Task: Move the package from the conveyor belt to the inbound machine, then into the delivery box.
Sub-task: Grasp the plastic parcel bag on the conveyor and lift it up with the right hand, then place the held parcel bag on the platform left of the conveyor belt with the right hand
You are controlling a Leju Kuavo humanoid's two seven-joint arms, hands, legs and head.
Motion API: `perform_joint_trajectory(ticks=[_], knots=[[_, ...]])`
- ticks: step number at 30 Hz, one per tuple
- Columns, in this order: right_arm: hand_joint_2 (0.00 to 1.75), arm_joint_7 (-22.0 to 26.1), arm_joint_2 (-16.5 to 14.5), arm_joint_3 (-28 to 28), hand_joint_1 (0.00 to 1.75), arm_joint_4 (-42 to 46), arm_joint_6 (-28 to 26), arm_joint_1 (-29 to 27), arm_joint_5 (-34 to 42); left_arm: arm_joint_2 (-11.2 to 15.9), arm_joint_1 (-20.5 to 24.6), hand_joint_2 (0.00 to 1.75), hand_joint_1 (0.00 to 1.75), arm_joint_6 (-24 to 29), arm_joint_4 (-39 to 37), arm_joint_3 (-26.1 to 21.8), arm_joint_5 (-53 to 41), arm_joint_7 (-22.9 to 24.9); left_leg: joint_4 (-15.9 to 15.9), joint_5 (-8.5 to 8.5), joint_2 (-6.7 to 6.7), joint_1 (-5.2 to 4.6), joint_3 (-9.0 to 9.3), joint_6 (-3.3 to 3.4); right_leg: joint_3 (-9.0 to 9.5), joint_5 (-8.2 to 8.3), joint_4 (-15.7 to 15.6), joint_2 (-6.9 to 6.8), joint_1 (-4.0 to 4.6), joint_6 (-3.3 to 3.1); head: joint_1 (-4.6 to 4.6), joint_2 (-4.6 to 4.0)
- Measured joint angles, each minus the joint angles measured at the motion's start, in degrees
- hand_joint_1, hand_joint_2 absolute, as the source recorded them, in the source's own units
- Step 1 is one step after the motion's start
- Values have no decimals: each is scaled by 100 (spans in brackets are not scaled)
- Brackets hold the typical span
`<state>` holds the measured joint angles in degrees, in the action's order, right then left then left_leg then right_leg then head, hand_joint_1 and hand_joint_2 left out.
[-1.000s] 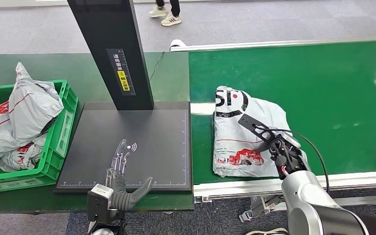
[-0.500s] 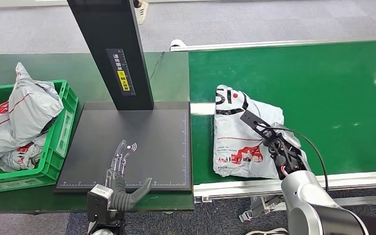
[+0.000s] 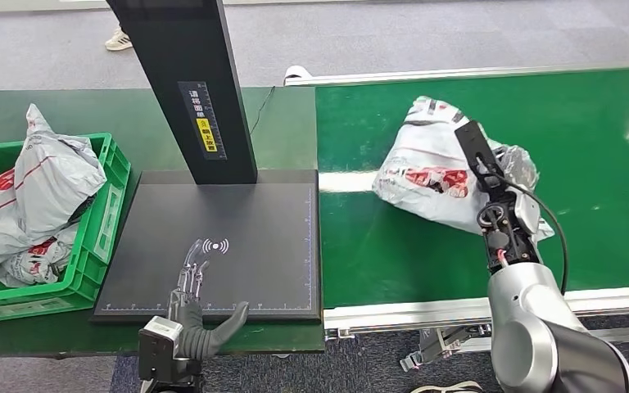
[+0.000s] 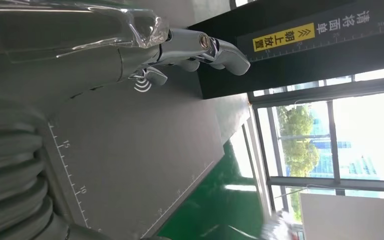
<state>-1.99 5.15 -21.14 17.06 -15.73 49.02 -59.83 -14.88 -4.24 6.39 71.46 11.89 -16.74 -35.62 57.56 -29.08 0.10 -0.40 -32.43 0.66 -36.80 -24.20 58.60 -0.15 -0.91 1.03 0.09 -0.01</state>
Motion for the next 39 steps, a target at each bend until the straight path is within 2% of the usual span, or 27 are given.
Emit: perform_joint_trajectory(ticks=[4,10,31,36,39], knots=[[175,773,61,-369,175,133,-474,173,395,0,-65,175,0,77,17,-5,-7,-17,0,0,0,0,0,0,0,0,0,0,0,0,-1,-1],[175,1787,54,-777,175,342,-795,344,969,-2,-106,175,0,196,50,-8,-37,-36,0,0,0,0,1,0,2,0,0,0,0,0,0,-1],[175,1957,-51,-1030,175,493,-816,440,1074,-2,-136,175,0,222,60,-8,-50,-47,-1,1,-1,1,2,-1,3,0,1,0,0,0,-1,-1],[175,2494,-185,-1009,175,507,-445,431,1265,-2,-149,175,0,293,70,-9,-50,-60,-2,1,6,2,2,-1,3,0,3,2,1,-1,1,-1],[175,2949,-518,-826,175,534,-85,326,1317,-2,-164,175,0,344,94,-10,-53,-71,-4,0,23,5,8,-2,3,1,4,15,4,-1,1,-1]])
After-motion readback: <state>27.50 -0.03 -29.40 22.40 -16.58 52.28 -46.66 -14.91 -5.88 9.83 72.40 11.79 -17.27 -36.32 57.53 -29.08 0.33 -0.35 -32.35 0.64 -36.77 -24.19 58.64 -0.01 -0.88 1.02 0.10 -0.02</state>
